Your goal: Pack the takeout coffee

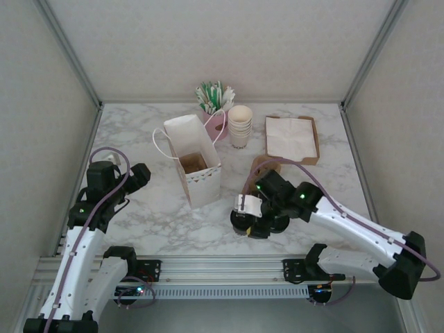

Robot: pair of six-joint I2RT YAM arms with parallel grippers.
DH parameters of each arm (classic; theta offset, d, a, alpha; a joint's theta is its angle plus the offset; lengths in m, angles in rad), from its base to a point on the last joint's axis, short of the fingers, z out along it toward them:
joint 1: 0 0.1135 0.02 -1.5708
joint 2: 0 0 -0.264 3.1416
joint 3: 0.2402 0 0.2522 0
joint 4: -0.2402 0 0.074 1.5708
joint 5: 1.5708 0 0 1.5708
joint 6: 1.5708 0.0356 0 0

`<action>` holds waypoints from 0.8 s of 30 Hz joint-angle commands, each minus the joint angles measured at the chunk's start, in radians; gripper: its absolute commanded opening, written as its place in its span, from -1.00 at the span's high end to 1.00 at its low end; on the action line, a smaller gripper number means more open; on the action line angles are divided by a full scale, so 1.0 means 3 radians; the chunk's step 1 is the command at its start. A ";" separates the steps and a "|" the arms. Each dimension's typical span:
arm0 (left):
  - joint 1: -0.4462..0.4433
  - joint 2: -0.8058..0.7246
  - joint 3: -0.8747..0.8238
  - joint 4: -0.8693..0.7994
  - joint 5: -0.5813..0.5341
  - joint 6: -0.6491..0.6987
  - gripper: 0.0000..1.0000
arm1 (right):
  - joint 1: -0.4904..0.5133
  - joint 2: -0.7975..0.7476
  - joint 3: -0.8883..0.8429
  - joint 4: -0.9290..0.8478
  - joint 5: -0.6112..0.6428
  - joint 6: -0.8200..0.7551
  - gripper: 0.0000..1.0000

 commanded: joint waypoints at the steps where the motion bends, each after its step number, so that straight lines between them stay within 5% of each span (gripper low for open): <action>1: -0.0029 -0.0031 0.0092 -0.0042 0.0036 0.0064 -0.81 | -0.0072 0.0128 0.0169 0.0022 -0.0147 0.0020 -0.75; 24: -0.0026 -0.0016 0.0092 -0.0037 0.0073 0.0059 -0.82 | -0.0088 0.0429 0.0190 0.0122 -0.0026 0.0006 -0.79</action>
